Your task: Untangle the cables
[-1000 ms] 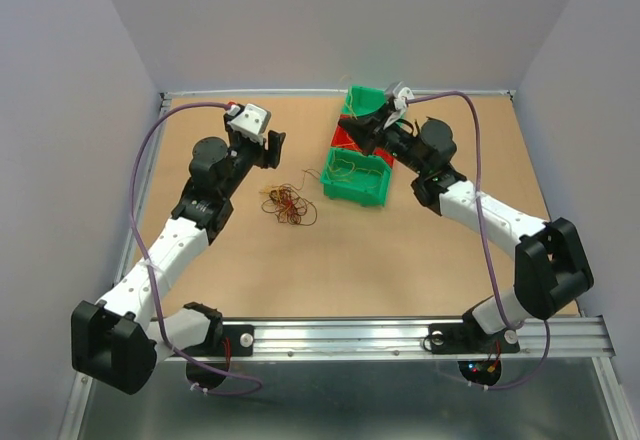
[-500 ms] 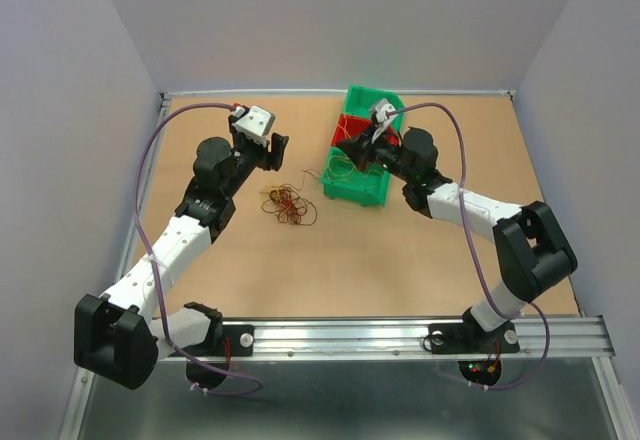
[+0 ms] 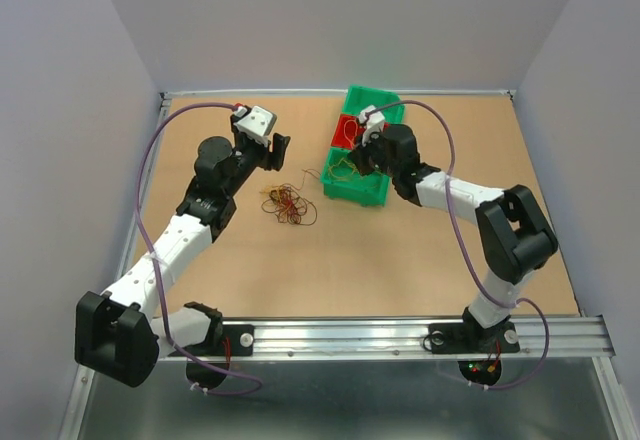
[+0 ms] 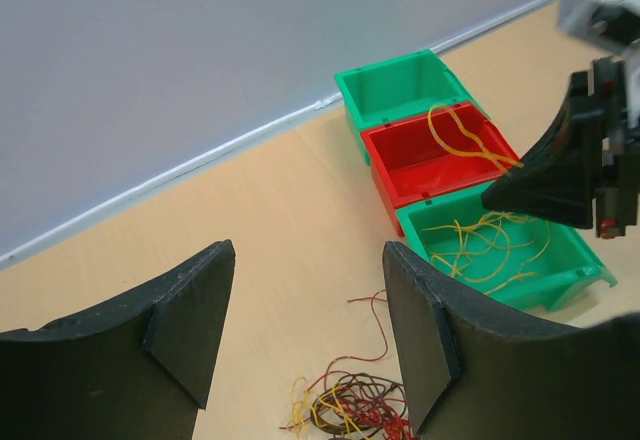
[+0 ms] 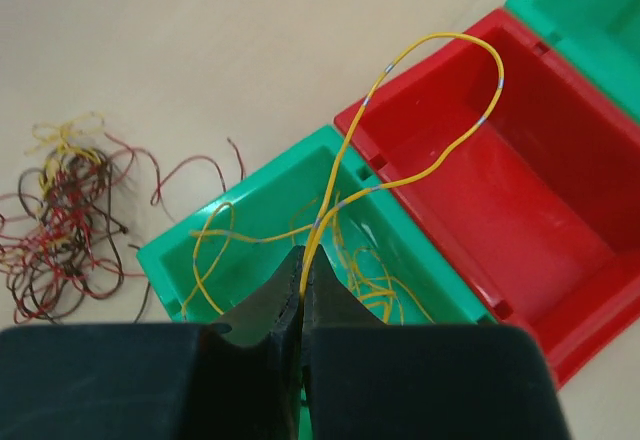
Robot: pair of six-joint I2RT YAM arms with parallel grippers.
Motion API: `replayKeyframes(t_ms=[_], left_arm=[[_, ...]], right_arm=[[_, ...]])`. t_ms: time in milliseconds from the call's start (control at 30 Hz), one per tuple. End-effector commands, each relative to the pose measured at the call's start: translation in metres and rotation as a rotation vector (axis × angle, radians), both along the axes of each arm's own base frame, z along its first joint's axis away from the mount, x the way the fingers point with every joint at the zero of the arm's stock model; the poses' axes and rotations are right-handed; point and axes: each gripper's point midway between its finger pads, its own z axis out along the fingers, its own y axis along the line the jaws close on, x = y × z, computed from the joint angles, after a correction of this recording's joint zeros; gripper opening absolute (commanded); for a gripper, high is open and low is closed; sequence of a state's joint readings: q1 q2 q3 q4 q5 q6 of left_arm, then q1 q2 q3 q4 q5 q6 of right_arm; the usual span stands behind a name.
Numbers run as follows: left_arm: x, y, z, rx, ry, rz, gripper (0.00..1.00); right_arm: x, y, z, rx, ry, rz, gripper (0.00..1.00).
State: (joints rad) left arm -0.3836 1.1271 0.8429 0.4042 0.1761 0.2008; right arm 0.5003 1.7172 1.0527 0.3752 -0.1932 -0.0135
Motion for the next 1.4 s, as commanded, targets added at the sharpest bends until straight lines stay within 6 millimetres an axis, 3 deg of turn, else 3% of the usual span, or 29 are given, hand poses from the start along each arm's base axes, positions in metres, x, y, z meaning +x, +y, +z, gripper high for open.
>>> replayKeyframes(t_ms=[0, 233, 333, 467, 567, 667, 867, 933, 1033, 1167, 1367], left_arm=[[0.002, 0.001, 0.012, -0.01, -0.055, -0.003, 0.72], [0.003, 0.001, 0.01, -0.001, -0.057, -0.005, 0.72], [0.003, -0.001, 0.009, 0.001, -0.055, -0.012, 0.72], [0.003, -0.002, 0.007, 0.01, -0.053, -0.021, 0.72], [0.003, -0.004, 0.003, 0.025, -0.048, -0.037, 0.72], [0.003, -0.006, 0.002, 0.034, -0.05, -0.046, 0.73], [0.005, -0.007, -0.003, 0.045, -0.038, -0.053, 0.72], [0.005, -0.008, -0.002, 0.047, -0.041, -0.056, 0.73], [0.005, -0.009, -0.004, 0.053, -0.037, -0.06, 0.72], [0.005, -0.011, -0.007, 0.058, -0.032, -0.075, 0.72], [0.004, -0.011, -0.006, 0.062, -0.035, -0.079, 0.72]], right_arm=[[-0.007, 0.012, -0.032, -0.119, 0.116, 0.149, 0.01], [-0.006, 0.029, -0.072, -0.171, 0.233, 0.259, 0.01], [0.002, 0.025, -0.104, -0.243, 0.334, 0.237, 0.01], [-0.003, 0.016, -0.143, -0.342, 0.471, 0.237, 0.01], [0.001, 0.014, -0.151, -0.368, 0.483, 0.229, 0.01], [0.001, 0.015, -0.148, -0.369, 0.471, 0.238, 0.01], [-0.007, 0.024, -0.113, -0.317, 0.401, 0.314, 0.02], [-0.01, 0.024, -0.101, -0.297, 0.382, 0.316, 0.17], [-0.009, 0.023, -0.081, -0.267, 0.32, 0.295, 0.24], [-0.014, 0.022, -0.051, -0.214, 0.231, 0.273, 0.27], [-0.017, 0.017, -0.026, -0.162, 0.156, 0.231, 0.31]])
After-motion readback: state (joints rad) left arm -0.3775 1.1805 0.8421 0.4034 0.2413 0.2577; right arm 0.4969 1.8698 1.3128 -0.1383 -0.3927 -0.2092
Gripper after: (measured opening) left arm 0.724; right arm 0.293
